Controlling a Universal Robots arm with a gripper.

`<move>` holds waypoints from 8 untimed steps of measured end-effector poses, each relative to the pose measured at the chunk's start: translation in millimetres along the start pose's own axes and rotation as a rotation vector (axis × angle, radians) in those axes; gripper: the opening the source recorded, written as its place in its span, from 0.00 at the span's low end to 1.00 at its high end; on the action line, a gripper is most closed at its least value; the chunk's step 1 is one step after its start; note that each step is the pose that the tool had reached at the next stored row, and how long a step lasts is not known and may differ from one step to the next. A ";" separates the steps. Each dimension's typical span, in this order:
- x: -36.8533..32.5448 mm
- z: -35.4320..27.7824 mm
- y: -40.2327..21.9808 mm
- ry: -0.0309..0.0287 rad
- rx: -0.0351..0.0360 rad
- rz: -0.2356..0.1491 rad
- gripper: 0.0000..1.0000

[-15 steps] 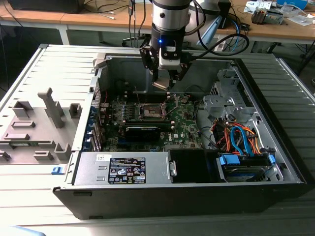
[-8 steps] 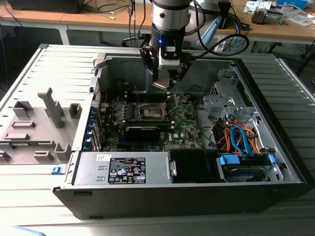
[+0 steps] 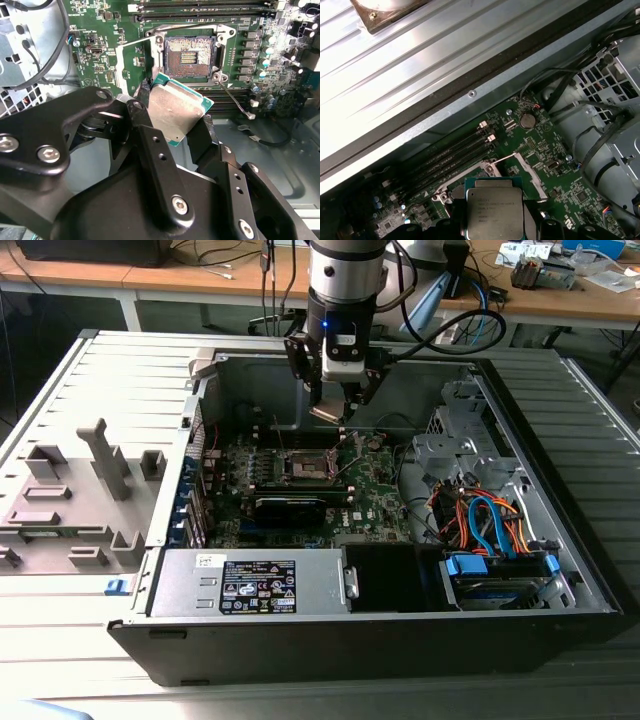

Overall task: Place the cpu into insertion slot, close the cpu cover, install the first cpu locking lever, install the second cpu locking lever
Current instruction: 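Place the cpu into insertion slot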

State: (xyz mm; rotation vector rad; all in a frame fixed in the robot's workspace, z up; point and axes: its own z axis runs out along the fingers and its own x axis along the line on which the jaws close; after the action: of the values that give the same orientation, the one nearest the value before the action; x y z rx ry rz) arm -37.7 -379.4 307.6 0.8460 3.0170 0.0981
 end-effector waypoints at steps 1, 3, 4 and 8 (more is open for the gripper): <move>0.0 0.0 0.0 -0.0001 0.0000 0.001 0.55; 0.0 0.1 0.0 -0.0003 0.0001 0.004 0.55; 0.0 0.1 0.0 -0.0003 0.0001 0.004 0.55; 0.0 0.2 0.0 -0.0007 0.0001 0.009 0.55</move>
State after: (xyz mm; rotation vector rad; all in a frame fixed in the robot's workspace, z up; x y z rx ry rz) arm -37.7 -379.4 307.4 0.8592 3.0129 0.0976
